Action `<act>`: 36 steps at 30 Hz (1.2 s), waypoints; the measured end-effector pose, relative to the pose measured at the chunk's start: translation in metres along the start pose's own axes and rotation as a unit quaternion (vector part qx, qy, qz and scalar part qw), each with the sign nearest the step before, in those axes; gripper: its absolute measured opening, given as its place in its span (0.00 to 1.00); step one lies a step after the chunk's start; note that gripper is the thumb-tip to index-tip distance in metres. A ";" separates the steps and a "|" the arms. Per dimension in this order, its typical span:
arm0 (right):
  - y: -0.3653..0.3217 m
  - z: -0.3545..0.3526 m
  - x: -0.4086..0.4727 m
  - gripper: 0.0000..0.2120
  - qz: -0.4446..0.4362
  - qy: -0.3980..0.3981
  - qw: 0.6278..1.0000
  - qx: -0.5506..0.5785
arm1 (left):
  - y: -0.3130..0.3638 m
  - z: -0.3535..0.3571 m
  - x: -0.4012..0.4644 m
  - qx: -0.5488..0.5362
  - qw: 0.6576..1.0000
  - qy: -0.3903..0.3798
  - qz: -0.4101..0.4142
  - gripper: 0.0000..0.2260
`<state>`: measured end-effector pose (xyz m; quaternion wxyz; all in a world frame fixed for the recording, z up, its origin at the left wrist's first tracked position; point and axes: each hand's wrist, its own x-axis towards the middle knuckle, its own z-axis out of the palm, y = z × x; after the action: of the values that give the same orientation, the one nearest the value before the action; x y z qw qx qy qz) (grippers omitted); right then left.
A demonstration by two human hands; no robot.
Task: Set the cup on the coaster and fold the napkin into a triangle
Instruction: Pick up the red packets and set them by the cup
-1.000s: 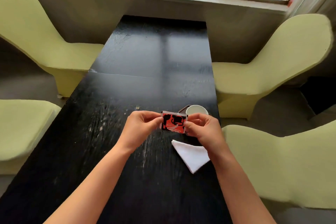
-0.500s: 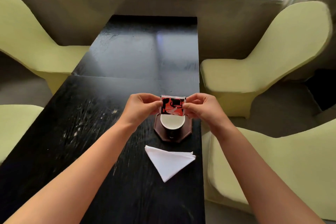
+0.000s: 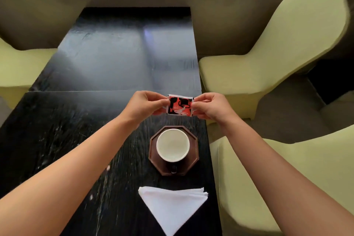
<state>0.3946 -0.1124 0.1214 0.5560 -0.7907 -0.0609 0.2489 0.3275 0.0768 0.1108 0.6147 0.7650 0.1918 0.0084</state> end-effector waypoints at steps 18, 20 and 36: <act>0.131 0.055 0.113 0.10 0.067 -0.042 0.989 -0.128 | -0.152 0.017 0.091 0.159 0.984 -0.013 -0.083 0.01; 0.130 0.057 0.114 0.09 0.072 -0.033 0.987 -0.142 | -0.155 0.018 0.091 0.160 0.984 -0.012 -0.082 0.01; 0.133 0.056 0.119 0.08 0.087 -0.050 0.971 -0.216 | -0.168 0.026 0.088 0.176 0.983 -0.008 -0.060 0.04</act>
<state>0.4485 -0.0702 -0.0526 0.3441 -0.8811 -0.0721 0.3164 0.3681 0.1083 -0.0739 0.4716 0.8482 0.2311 -0.0688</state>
